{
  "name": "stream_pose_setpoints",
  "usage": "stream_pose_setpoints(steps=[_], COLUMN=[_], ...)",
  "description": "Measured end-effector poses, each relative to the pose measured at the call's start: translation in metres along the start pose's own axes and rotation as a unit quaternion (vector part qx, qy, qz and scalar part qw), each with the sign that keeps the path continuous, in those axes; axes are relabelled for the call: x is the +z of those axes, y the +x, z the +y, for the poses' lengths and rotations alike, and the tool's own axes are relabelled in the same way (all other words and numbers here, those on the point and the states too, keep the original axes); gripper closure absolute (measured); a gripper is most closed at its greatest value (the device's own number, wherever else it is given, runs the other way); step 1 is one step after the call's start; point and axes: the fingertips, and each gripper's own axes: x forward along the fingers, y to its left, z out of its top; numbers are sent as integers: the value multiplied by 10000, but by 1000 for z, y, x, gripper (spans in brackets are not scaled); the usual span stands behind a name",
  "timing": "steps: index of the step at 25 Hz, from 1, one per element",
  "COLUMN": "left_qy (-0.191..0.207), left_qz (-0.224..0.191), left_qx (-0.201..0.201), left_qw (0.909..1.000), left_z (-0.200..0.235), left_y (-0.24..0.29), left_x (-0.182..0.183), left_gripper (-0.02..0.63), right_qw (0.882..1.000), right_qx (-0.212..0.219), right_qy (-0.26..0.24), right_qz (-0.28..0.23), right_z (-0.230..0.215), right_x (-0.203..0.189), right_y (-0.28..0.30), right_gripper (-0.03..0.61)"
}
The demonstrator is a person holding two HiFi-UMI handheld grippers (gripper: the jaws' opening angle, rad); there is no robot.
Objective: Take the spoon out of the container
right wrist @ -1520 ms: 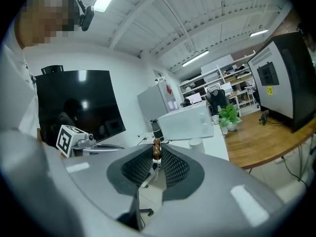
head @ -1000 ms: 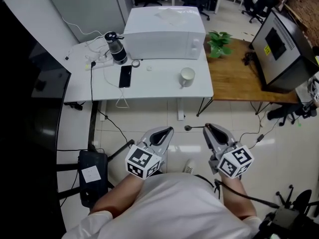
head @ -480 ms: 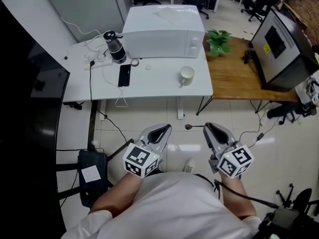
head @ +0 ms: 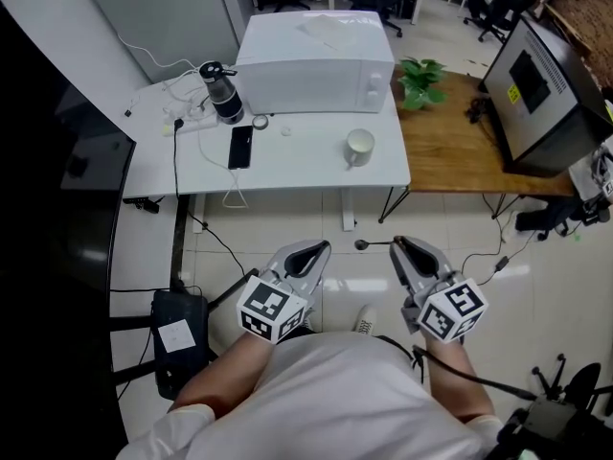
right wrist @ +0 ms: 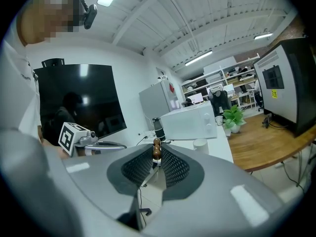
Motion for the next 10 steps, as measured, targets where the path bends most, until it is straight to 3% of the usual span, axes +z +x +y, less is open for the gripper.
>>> stream_pose_setpoints(steps=[10], left_qy=[7], left_qz=[-34], left_qx=[58], left_qw=[10000], left_z=[6], left_y=[-1], left_x=[4], left_gripper=[609], right_qw=[10000], right_qx=[39], right_qy=[-60], right_qz=[20], right_z=[1], right_x=[4], right_y=[3], right_gripper=[523])
